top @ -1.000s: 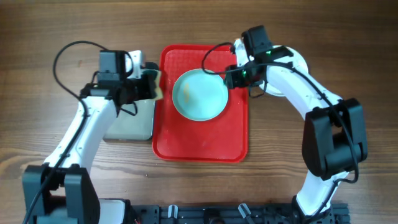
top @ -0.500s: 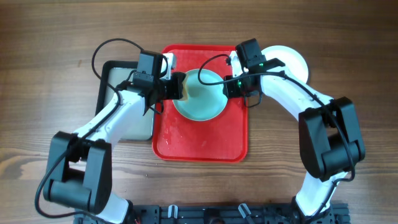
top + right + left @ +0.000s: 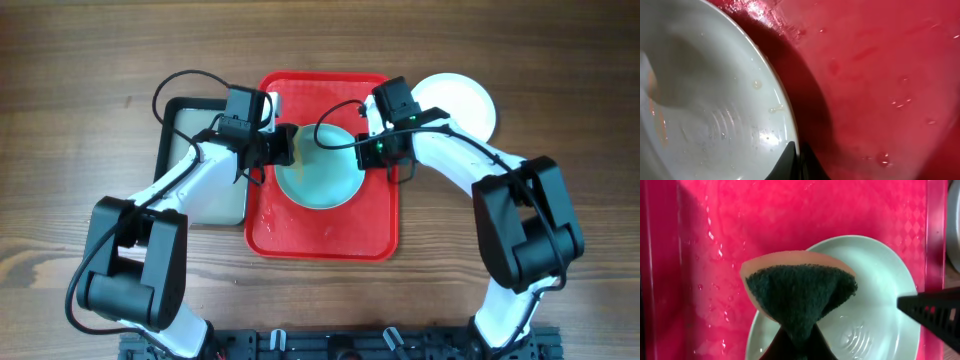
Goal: Clean dirty plates on tray and stack at the side
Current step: 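Carry the sponge with the left gripper onto the light blue plate, then scrub the light blue plate with the sponge while the right gripper holds it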
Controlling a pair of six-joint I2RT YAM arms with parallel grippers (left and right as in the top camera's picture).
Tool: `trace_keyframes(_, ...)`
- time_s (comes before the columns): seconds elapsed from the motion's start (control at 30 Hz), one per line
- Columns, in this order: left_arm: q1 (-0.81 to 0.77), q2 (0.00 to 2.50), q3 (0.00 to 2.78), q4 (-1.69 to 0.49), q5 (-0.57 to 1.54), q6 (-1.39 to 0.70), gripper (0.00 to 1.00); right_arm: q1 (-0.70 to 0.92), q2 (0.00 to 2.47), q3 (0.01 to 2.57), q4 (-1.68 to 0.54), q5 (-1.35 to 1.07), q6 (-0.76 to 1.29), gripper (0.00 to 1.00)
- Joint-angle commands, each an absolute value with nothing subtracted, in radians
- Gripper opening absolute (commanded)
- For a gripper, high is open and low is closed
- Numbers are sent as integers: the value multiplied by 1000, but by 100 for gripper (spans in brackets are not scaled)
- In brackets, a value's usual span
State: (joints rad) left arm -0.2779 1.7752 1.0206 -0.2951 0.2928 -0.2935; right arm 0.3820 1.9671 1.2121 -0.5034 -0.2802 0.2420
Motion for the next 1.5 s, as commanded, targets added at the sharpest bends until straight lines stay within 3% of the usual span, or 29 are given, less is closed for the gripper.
trace_keyframes(0.0,-284,1782,1043,-328,287,-373,4,386,1958,1205,-501,-285,318,4)
trace_keyframes(0.17,-319,1782,1043,-368,286,-377,4,407,1958,1204,-500,-279,371,7)
trace_keyframes(0.4,-367,1782,1040,-435,83,-617,4,416,1958,1204,-501,-262,371,8)
trace_keyframes(0.57,-409,1784,1019,-439,23,-641,4,416,1958,1204,-501,-263,370,8)
trace_keyframes(0.97,-425,1956,1011,-406,128,-690,4,419,1958,1204,-498,-263,368,8)
trace_keyframes(1.27,-556,1963,1012,-281,141,-690,4,419,1958,1204,-498,-263,366,8)
trace_keyframes(1.47,-557,1945,1012,-276,138,-689,4,419,1958,1204,-500,-263,366,12)
